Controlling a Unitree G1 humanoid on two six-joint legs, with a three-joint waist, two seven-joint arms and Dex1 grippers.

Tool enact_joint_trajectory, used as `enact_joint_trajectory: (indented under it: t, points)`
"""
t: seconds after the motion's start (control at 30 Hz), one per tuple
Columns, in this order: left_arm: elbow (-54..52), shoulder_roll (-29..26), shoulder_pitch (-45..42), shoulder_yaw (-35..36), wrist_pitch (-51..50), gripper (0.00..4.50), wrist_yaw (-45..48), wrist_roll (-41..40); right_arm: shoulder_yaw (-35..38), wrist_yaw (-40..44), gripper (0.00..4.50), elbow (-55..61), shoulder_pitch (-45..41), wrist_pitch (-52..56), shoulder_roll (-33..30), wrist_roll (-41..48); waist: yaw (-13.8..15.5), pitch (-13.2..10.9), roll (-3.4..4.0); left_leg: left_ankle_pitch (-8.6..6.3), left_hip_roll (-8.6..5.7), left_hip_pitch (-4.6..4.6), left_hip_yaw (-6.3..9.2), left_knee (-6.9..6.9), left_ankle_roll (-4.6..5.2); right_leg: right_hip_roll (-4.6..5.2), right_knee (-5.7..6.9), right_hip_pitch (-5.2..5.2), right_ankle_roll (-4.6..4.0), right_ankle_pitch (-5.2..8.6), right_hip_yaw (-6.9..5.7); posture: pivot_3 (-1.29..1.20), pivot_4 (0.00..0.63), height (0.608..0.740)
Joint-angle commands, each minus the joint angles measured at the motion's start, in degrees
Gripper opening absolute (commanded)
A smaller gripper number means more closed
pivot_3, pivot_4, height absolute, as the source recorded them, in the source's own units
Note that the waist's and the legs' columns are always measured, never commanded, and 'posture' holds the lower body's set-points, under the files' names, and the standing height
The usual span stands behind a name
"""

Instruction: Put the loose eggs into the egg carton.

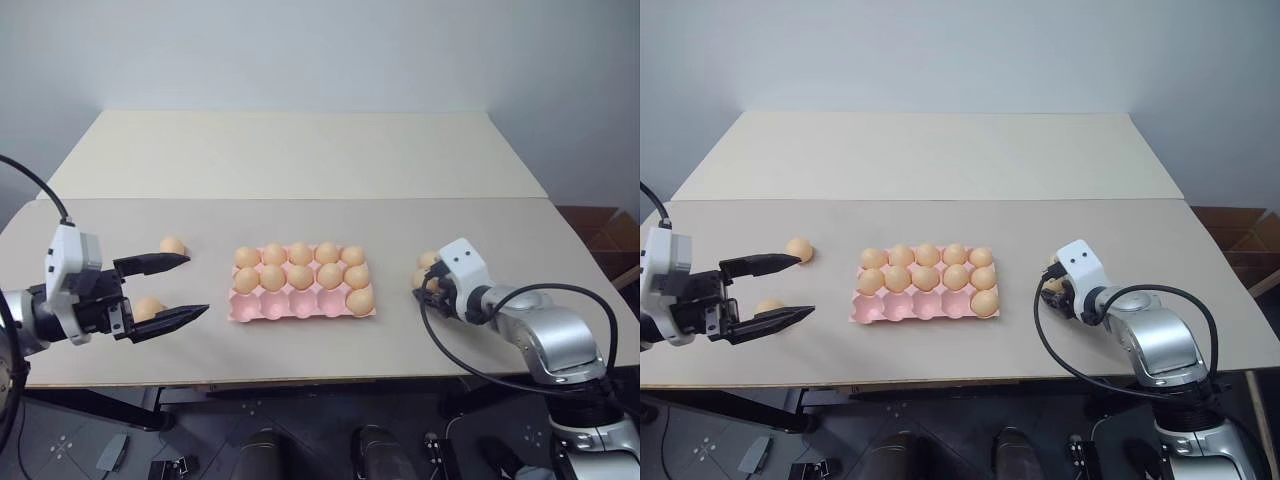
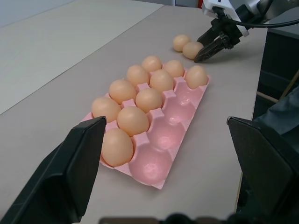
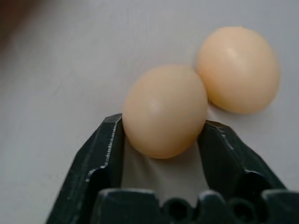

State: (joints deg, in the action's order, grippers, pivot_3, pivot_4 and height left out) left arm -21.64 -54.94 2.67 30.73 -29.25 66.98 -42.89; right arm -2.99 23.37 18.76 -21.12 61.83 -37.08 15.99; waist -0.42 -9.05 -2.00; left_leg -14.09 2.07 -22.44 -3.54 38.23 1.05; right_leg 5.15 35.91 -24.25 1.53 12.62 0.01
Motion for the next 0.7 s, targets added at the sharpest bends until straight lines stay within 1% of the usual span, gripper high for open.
enact_joint_trajectory:
  t: [0.03,0.13,0.2,0.27,0.37,0.43,0.53,0.7]
  points:
    - [-1.7,-0.9,0.7,2.6,-0.4,4.50,0.1,-1.1,3.8,1.4,1.96,7.9,0.4,1.0,-2.4,1.4,-0.1,0.0,0.00,0.00,0.00,0.00,0.00,-0.01,0.00,0.00,0.00,0.00,0.00,0.00,0.00,0.00,0.150,0.740]
    - [-2.0,-0.7,1.6,3.3,-0.3,4.50,0.0,-1.0,5.4,4.0,1.96,14.5,0.4,2.4,-4.0,4.3,-0.1,0.0,0.00,0.00,0.00,0.01,0.01,-0.01,0.00,0.01,-0.02,0.02,0.01,0.00,0.00,0.00,0.150,0.740]
    - [-2.1,-0.5,1.8,3.5,-0.4,4.50,-0.3,-1.0,5.2,4.9,1.96,17.2,-1.3,3.3,-3.8,6.2,-0.2,0.0,0.00,0.00,0.02,0.02,0.02,-0.01,0.00,0.00,0.00,0.02,0.01,0.00,-0.01,0.00,0.150,0.740]
    - [-2.2,-0.4,2.1,3.7,-0.3,4.50,-0.4,-1.0,3.6,5.5,1.96,19.2,-3.6,3.5,-2.3,8.0,-0.4,0.0,0.00,0.00,0.06,0.06,0.03,-0.01,0.00,-0.03,0.00,0.04,0.00,0.00,-0.02,0.00,0.150,0.740]
    - [-2.1,-0.2,2.4,3.7,-0.3,4.50,-0.4,-0.8,-1.2,5.5,1.96,19.7,-6.6,2.9,1.0,8.8,-0.7,0.0,0.00,0.00,0.12,0.11,0.03,-0.01,0.00,-0.09,0.02,0.03,-0.01,-0.01,0.03,0.00,0.150,0.740]
    - [-2.1,-0.1,2.3,3.5,-0.2,4.50,-0.5,-0.7,-6.4,4.3,1.96,18.3,-8.2,2.1,3.1,7.1,-0.6,0.0,0.00,0.00,0.14,0.10,0.04,-0.05,0.00,-0.12,0.02,0.02,-0.04,0.01,0.01,0.00,0.150,0.740]
    - [-2.2,0.0,2.2,3.3,-0.1,4.50,-0.8,-0.5,-11.7,3.8,1.96,17.1,-8.8,1.6,5.1,5.7,-0.4,0.0,0.00,0.00,0.11,0.04,0.03,-0.08,-0.01,-0.09,0.02,-0.03,-0.07,0.02,0.00,0.00,0.150,0.740]
    - [-2.4,0.3,2.8,3.8,0.1,4.50,-0.8,-0.5,-15.6,3.2,1.96,15.9,-8.7,0.8,6.5,4.3,-0.2,0.0,-0.02,0.00,-0.03,0.01,0.03,-0.06,-0.01,0.07,-0.03,0.00,-0.05,0.01,-0.03,0.00,0.150,0.740]
